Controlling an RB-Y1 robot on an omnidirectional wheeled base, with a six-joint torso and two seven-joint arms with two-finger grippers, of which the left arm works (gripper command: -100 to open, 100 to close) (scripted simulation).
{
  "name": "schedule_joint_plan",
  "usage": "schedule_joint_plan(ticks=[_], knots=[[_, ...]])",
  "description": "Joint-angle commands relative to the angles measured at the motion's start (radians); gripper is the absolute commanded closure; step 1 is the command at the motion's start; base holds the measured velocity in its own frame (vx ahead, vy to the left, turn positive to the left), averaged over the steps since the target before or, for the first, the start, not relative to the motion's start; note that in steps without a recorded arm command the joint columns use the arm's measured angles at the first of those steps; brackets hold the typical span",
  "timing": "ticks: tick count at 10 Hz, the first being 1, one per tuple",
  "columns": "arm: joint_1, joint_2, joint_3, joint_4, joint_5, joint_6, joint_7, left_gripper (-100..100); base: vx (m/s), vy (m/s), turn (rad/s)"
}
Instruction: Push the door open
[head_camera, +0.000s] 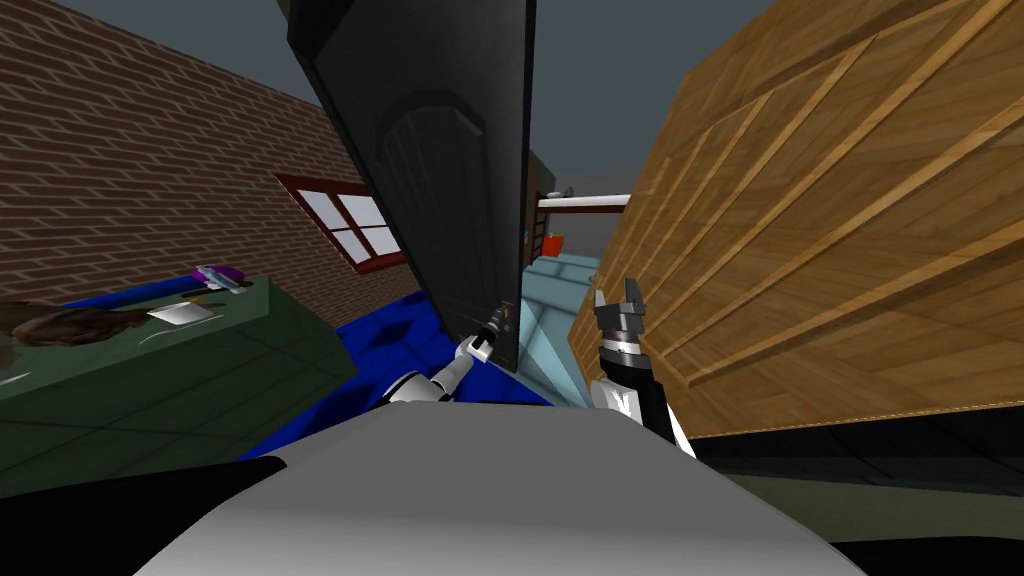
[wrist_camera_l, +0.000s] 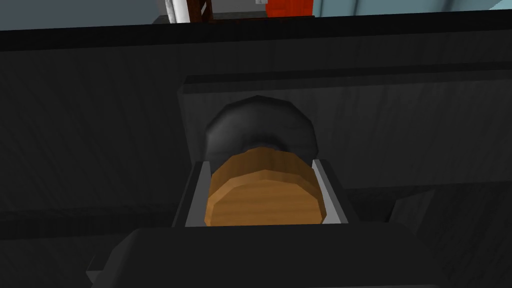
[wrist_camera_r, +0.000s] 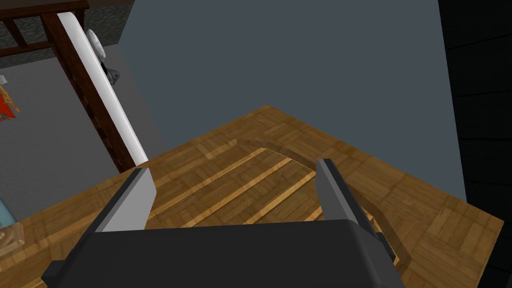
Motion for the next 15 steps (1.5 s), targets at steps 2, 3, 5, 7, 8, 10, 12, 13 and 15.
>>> schedule_joint_plan(ticks=[2, 3, 5, 7, 8, 10, 12, 13, 15], knots=[[-0.003, 0.017, 0.029, -0.015, 0.004, 0.003, -0.015, 100, 0.124, -0.094, 0.017], [-0.003, 0.017, 0.029, -0.015, 0.004, 0.003, -0.015, 100, 0.041, -0.014, -0.011], [-0.002, 0.019, 0.069, -0.014, 0.007, 0.007, -0.043, 100, 0.099, -0.071, 0.074], [0.001, 0.019, 0.064, -0.023, 0.006, 0.02, -0.038, -100, 0.044, -0.077, 0.079], [0.001, 0.019, 0.064, -0.023, 0.006, 0.02, -0.038, -100, -0.155, 0.043, -0.021], [0.004, 0.017, 0.058, -0.025, 0.006, 0.021, -0.033, -100, -0.167, 0.059, -0.004], [0.006, 0.011, 0.051, -0.026, 0.007, 0.022, -0.028, -100, -0.21, 0.059, 0.002], [0.007, 0.007, 0.047, -0.027, 0.007, 0.023, -0.025, -100, -0.212, 0.022, 0.005], [0.01, -0.006, 0.04, -0.028, 0.007, 0.024, -0.019, -100, -0.189, 0.043, 0.002]])
